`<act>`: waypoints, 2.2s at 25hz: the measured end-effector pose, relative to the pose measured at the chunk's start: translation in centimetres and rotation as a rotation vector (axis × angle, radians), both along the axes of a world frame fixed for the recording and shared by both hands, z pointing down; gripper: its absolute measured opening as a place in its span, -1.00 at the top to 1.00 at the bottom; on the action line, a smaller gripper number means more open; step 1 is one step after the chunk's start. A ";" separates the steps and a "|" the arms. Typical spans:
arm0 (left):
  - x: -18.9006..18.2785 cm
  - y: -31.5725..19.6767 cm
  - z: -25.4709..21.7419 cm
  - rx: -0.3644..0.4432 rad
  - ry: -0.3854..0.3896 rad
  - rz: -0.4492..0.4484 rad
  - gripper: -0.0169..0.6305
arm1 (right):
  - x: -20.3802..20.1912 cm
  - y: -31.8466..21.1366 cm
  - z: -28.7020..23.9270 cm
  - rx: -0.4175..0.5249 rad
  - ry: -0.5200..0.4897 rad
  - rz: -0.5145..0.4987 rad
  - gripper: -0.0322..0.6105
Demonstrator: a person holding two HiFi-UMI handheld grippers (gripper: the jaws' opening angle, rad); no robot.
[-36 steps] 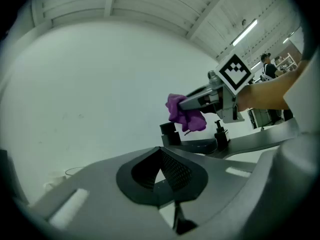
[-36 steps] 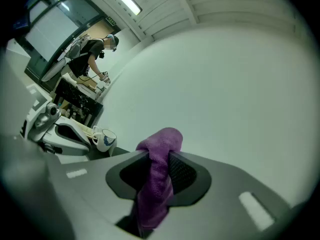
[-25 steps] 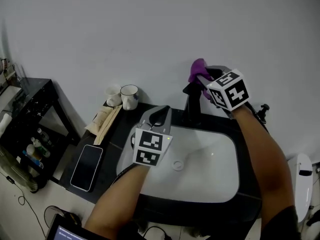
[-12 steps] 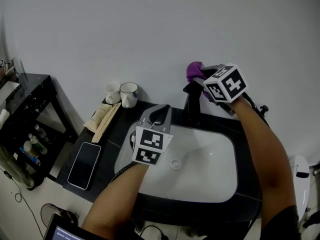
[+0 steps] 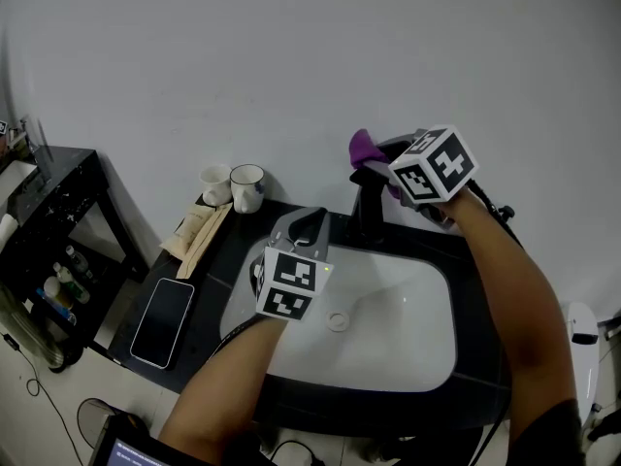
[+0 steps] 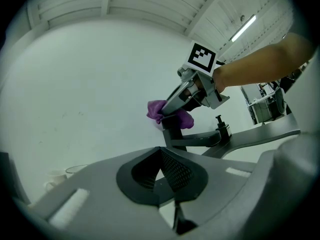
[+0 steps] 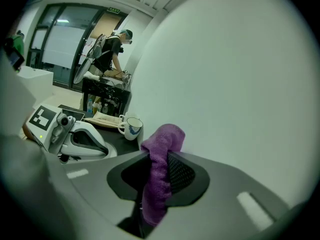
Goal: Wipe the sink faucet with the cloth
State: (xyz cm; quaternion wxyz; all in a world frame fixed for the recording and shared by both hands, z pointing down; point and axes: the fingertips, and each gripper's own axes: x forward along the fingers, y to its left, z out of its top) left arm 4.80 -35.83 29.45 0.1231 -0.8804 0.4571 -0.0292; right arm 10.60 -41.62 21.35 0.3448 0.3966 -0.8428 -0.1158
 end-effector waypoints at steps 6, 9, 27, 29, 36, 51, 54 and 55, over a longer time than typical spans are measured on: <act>0.0 -0.1 0.1 -0.008 0.003 0.000 0.90 | -1.6 2.0 0.3 -0.010 0.021 -0.053 0.66; -0.1 -0.1 0.1 -0.013 0.007 -0.003 0.90 | -2.2 2.9 0.4 -0.011 0.036 -0.073 0.66; -0.4 -0.2 0.4 -0.025 0.010 -0.008 0.90 | -3.2 9.5 0.9 0.041 0.102 -0.187 0.65; -0.5 -0.1 0.5 -0.026 0.010 -0.011 0.90 | -3.1 10.4 0.9 0.047 0.117 -0.201 0.65; -0.7 -0.2 0.8 -0.038 0.011 -0.016 0.90 | -0.8 10.8 2.3 0.048 0.201 -0.183 0.65; -0.6 -0.5 1.2 -0.047 0.008 -0.011 0.90 | 0.6 5.3 5.9 0.127 0.462 -0.124 0.64; -0.6 -0.5 1.2 -0.048 0.007 -0.010 0.90 | 0.7 4.4 6.4 0.177 0.526 -0.119 0.64; -0.5 -0.5 1.2 -0.048 0.006 -0.010 0.90 | 0.7 4.1 6.5 0.183 0.527 -0.115 0.64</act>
